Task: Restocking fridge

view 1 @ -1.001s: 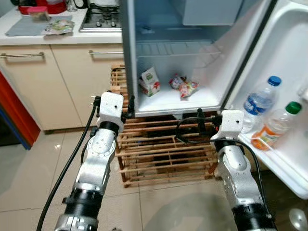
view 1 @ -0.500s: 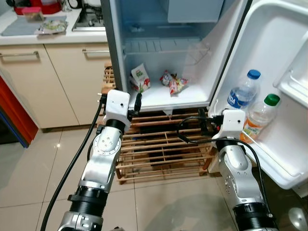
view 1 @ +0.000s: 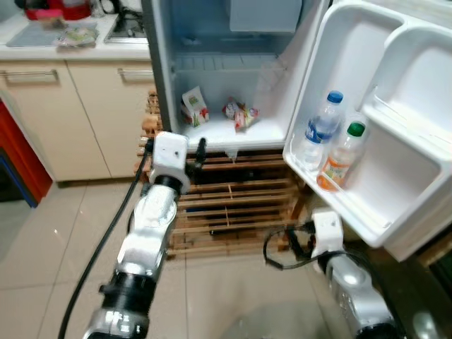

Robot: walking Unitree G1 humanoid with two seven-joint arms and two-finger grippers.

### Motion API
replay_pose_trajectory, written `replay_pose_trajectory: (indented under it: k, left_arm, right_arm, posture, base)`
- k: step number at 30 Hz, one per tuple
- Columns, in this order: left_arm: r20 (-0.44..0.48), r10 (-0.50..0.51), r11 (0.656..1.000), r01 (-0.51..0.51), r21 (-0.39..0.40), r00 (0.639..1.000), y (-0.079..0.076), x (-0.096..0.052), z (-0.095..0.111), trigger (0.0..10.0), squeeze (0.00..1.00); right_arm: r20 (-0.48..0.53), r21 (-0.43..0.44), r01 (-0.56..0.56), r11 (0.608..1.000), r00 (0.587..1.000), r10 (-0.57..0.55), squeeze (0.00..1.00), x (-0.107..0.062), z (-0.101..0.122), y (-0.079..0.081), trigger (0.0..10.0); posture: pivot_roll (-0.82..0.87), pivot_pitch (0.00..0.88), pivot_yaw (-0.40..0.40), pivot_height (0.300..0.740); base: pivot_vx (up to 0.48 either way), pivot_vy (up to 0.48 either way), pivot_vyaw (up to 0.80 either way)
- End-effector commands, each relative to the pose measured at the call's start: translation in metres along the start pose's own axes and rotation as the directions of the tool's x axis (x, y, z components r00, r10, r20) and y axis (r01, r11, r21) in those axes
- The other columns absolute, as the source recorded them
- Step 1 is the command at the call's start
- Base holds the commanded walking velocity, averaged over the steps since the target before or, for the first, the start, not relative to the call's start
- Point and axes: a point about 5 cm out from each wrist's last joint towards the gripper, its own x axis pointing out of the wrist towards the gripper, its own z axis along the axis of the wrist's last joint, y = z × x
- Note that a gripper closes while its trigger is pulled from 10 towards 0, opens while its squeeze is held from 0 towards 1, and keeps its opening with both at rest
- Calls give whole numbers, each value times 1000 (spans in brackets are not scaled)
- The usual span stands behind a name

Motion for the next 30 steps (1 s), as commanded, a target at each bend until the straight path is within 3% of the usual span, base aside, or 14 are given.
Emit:
replay_pose_trajectory:
  k: [1,4,6,7,8,9,10,12,15,18,23,25,29,30]
  left_arm:
    - [9,-14,1000,14,4,1000,-3,5,5,10000,0]
    - [5,-20,1000,20,14,1000,-4,6,4,10000,0]
    - [-30,-32,998,33,49,999,-5,6,-2,10000,0]
    - [-140,-57,991,73,114,988,-8,6,-19,10000,0]
    - [-140,-57,991,73,114,988,-8,6,-19,10000,0]
    - [-316,-77,981,128,146,946,-9,0,-48,10000,0]
    - [-316,-77,981,128,146,946,-9,0,-48,10000,0]
    - [-529,-105,975,193,113,842,-10,-16,-87,10000,0]
    - [-576,-116,971,215,107,809,-11,-24,-100,10000,0]
    - [-572,-118,968,223,117,812,-10,-23,-99,10000,0]
    - [-598,-163,936,314,157,785,-13,-24,-105,10000,0]
    - [-679,-185,913,380,148,710,-12,-38,-125,10000,0]
    - [-707,-178,900,404,164,684,-8,-45,-134,10000,0]
    - [-743,-229,865,481,140,629,-8,-55,-142,10000,0]
  right_arm:
    - [-200,43,160,986,968,-149,0,-10,-44,-30,10000]
    - [-254,45,293,955,928,-273,0,-19,-57,-51,10000]
    - [-274,48,420,906,878,-392,0,-26,-63,-70,10000]
    - [-299,67,529,846,819,-489,0,-34,-67,-90,10000]
    - [-299,67,529,846,819,-489,0,-34,-67,-90,10000]
    - [-322,90,618,781,760,-564,0,-43,-70,-109,10000]
    - [-322,90,618,781,760,-564,0,-43,-70,-109,10000]
    - [-374,168,707,688,691,-619,0,-55,-73,-131,10000]
    - [-349,236,762,603,646,-679,0,-63,-61,-151,10000]
    - [-263,264,777,572,628,-732,0,-64,-40,-164,10000]
    - [-15,359,740,569,614,-789,0,-62,22,-181,10000]
    - [134,362,690,627,627,-767,0,-50,59,-167,10000]
    - [220,362,648,670,639,-737,0,-45,76,-156,10000]
    - [345,357,538,763,684,-643,0,-37,98,-132,10000]
  posture:
    - [-74,0,-15,740]
    - [-82,0,-7,740]
    - [-86,0,-3,740]
    - [-92,0,2,740]
    - [-92,0,2,740]
    - [-99,0,4,740]
    - [-99,0,4,740]
    - [-103,0,6,740]
    - [-104,0,3,740]
    - [-103,0,2,740]
    - [-100,0,-4,740]
    - [-103,0,-2,740]
    - [-104,0,-2,740]
    - [-104,0,-3,740]
  base:
    - [0,0,0]
    - [0,0,0]
    - [0,0,0]
    - [0,0,0]
    - [0,0,0]
    - [0,0,0]
    - [0,0,0]
    - [0,0,0]
    - [0,0,0]
    - [0,0,0]
    - [0,0,0]
    - [0,0,0]
    - [0,0,0]
    - [0,0,0]
